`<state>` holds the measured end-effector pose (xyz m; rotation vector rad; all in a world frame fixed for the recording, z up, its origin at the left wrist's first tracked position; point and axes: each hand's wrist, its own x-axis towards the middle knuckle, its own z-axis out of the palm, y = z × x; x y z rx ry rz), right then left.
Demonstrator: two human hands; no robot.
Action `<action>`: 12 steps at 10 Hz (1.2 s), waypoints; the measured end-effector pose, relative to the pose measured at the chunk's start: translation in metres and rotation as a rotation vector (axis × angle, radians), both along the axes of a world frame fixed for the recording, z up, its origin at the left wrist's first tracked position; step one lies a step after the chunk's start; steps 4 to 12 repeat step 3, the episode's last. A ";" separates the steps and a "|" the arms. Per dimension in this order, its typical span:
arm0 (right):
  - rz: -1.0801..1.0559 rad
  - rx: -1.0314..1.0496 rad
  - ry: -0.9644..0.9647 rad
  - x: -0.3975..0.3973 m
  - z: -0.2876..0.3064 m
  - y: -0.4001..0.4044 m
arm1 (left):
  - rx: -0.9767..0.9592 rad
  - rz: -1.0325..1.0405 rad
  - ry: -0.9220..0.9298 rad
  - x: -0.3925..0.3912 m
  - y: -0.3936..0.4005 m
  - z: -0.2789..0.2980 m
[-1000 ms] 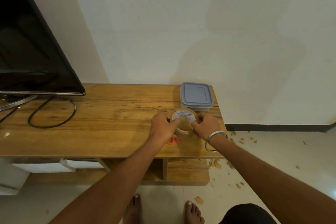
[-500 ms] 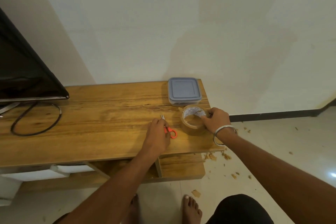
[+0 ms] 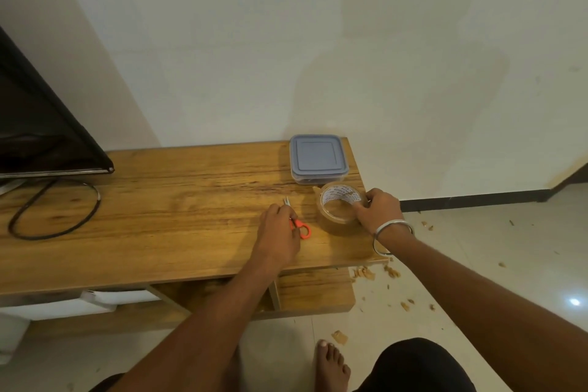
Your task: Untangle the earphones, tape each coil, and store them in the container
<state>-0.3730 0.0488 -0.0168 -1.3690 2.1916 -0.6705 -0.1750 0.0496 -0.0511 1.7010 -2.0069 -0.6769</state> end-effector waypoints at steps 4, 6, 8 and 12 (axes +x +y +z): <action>0.057 -0.002 0.240 0.014 0.000 0.009 | 0.108 0.028 0.108 0.015 0.008 0.004; 0.057 -0.002 0.240 0.014 0.000 0.009 | 0.108 0.028 0.108 0.015 0.008 0.004; 0.057 -0.002 0.240 0.014 0.000 0.009 | 0.108 0.028 0.108 0.015 0.008 0.004; 0.057 -0.002 0.240 0.014 0.000 0.009 | 0.108 0.028 0.108 0.015 0.008 0.004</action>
